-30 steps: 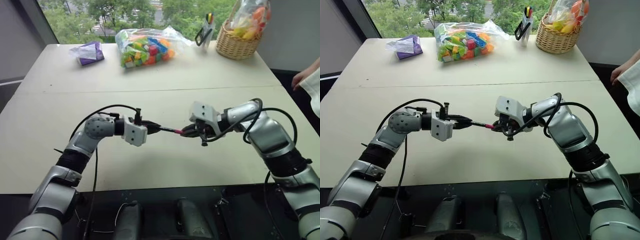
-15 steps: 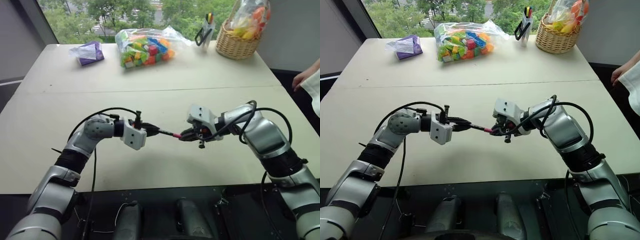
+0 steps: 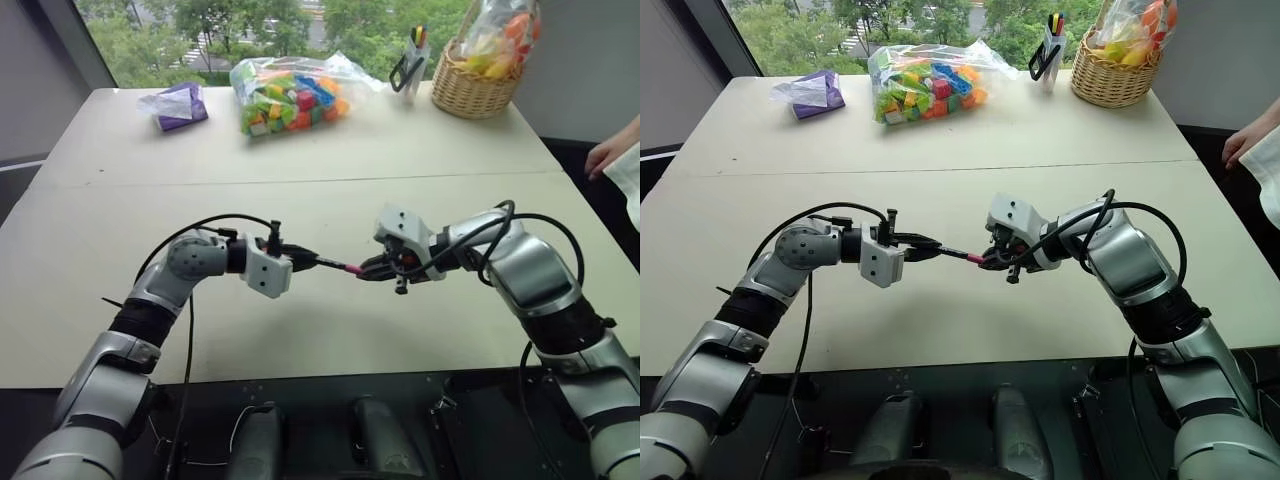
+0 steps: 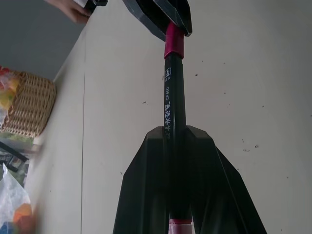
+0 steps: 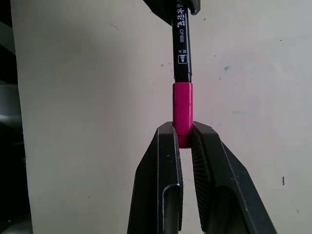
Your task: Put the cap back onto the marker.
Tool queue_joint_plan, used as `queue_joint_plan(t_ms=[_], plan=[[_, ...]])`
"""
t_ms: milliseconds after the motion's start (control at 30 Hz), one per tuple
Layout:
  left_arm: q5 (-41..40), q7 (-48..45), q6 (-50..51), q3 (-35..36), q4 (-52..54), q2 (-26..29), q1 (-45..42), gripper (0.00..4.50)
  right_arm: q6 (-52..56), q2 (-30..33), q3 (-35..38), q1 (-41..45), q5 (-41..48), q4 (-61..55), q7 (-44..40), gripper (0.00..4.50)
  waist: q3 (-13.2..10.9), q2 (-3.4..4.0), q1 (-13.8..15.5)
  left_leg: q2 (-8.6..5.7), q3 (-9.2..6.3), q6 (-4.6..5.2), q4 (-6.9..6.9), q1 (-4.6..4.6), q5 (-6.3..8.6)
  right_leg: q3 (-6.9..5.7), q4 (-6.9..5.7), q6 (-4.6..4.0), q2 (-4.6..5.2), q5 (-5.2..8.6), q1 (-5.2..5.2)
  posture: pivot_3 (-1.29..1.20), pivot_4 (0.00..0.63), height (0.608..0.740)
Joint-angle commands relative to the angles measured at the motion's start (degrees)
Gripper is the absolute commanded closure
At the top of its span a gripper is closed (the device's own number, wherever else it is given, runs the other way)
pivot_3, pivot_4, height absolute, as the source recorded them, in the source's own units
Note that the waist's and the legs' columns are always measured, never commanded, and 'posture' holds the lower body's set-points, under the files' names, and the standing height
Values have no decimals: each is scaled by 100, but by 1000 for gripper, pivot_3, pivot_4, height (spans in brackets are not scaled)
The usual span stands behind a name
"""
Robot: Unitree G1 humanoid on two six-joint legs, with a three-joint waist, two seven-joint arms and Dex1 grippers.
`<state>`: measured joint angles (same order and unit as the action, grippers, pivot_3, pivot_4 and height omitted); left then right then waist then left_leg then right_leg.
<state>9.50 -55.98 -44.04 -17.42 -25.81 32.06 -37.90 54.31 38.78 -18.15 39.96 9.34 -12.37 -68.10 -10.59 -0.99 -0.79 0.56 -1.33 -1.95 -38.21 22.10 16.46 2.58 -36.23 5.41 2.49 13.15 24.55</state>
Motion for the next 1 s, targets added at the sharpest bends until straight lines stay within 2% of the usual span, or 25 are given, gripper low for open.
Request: queue_joint_plan(t_ms=[33,700,1000], plan=[[-44,247,122,115,34,-40,-196,4500,-28,-214,-134,164,540,-614,-217,4425,0,0,1,0,0,0,0,0,0,0,0,0,0,0,0,0,150,740],[121,346,-84,57,-22,-93,-248,4500,891,-537,22,284,1148,-736,26,4425,0,0,0,0,-1,0,0,1,0,-1,0,0,0,0,0,0,150,740],[141,397,-120,89,8,-70,-259,4500,660,-376,-191,202,914,-413,160,4425,0,0,-1,0,-1,0,0,1,0,-2,0,0,0,0,0,0,150,740]])
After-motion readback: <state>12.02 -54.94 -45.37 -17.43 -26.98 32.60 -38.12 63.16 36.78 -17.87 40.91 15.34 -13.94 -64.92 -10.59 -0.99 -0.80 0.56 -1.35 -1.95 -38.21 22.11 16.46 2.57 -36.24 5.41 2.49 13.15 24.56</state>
